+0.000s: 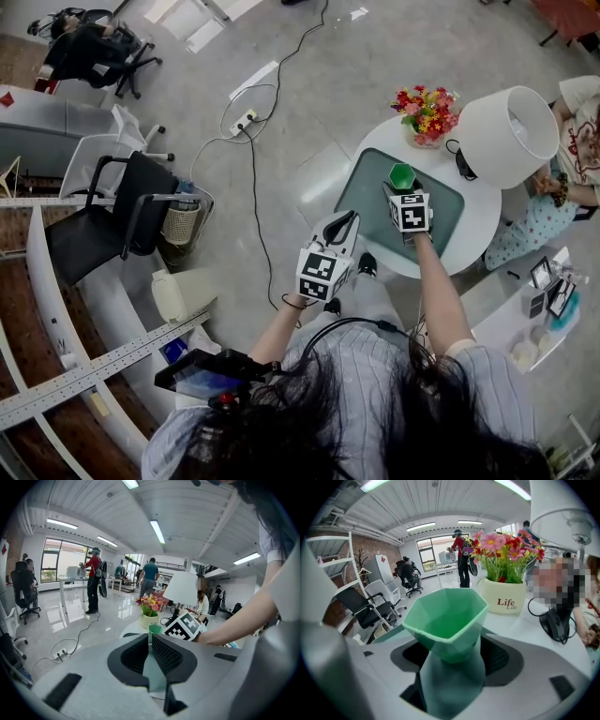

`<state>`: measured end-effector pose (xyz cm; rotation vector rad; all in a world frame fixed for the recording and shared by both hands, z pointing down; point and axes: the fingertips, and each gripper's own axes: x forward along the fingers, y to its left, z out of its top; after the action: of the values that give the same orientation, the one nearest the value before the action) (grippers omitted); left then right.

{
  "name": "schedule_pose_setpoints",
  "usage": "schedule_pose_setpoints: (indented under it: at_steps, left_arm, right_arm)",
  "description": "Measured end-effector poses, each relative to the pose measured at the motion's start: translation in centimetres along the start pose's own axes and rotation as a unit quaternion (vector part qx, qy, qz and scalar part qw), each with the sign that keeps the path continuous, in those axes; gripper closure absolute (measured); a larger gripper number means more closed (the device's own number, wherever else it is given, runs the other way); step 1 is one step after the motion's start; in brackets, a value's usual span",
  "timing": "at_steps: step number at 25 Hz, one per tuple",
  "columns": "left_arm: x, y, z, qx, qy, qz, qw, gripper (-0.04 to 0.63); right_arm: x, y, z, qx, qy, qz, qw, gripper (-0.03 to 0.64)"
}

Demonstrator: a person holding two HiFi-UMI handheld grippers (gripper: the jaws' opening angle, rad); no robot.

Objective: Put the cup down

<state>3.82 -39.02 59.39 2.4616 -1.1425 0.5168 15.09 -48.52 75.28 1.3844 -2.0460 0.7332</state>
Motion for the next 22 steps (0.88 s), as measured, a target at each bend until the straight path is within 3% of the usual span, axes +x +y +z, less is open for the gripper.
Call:
schedule_pose_setpoints:
  at_steps: [12, 22]
  left_arm:
    - [-2.6, -0.2, -0.7, 0.001, -0.005, 0.005, 1.0, 0.568]
    - [-5.8, -1.9, -1.0, 0.001, -0.023, -0.01, 0.9997, 0.568]
  right_arm:
    - [-3.0, 0.1, -1.9, 0.022, 0.0, -0.021, 1.0, 0.301]
    - [-9.0, 1.7, -1.5, 0.063, -0.068, -0.033, 0.995, 0.302]
